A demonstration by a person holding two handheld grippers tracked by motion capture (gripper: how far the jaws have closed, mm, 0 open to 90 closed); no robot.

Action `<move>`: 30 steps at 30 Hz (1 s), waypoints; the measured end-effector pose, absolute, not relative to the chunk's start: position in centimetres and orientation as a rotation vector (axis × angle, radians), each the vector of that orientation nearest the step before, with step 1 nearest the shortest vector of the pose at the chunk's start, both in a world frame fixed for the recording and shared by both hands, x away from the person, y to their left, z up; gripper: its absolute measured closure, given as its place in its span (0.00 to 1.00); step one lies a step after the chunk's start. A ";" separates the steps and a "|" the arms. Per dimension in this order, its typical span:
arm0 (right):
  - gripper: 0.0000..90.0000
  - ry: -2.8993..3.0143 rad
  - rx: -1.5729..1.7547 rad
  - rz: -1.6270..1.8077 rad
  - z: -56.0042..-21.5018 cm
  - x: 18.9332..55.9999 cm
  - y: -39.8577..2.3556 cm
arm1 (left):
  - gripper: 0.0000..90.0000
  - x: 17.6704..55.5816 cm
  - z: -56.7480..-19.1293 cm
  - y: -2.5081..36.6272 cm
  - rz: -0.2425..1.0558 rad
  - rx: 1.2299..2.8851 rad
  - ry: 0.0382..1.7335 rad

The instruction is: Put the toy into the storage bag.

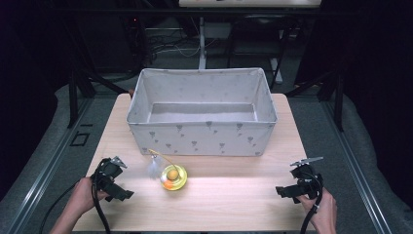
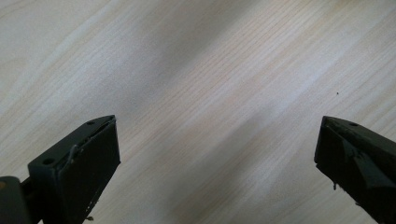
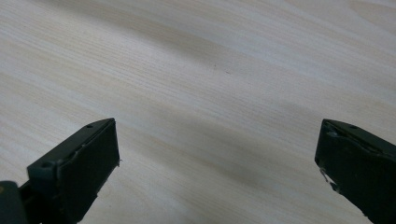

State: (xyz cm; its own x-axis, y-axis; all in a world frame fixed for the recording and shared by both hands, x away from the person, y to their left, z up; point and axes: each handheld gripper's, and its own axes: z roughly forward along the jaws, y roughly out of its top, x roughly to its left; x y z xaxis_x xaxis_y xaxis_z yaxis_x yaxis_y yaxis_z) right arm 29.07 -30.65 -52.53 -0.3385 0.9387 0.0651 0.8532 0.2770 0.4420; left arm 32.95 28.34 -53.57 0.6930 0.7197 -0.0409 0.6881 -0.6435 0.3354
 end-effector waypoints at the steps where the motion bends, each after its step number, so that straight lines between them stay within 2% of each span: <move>1: 0.00 2.337 1.659 0.604 -52.5 29.1 -30.7 | 0.00 33.0 -53.5 28.3 0.139 2.583 1.109; 17: 0.00 2.360 1.623 0.502 -52.4 29.2 -30.2 | 0.00 32.6 -52.0 28.1 0.147 2.630 1.110; 30: 0.02 2.380 1.575 0.488 -51.9 28.9 -29.5 | 0.00 32.5 -48.8 26.9 0.145 2.642 0.966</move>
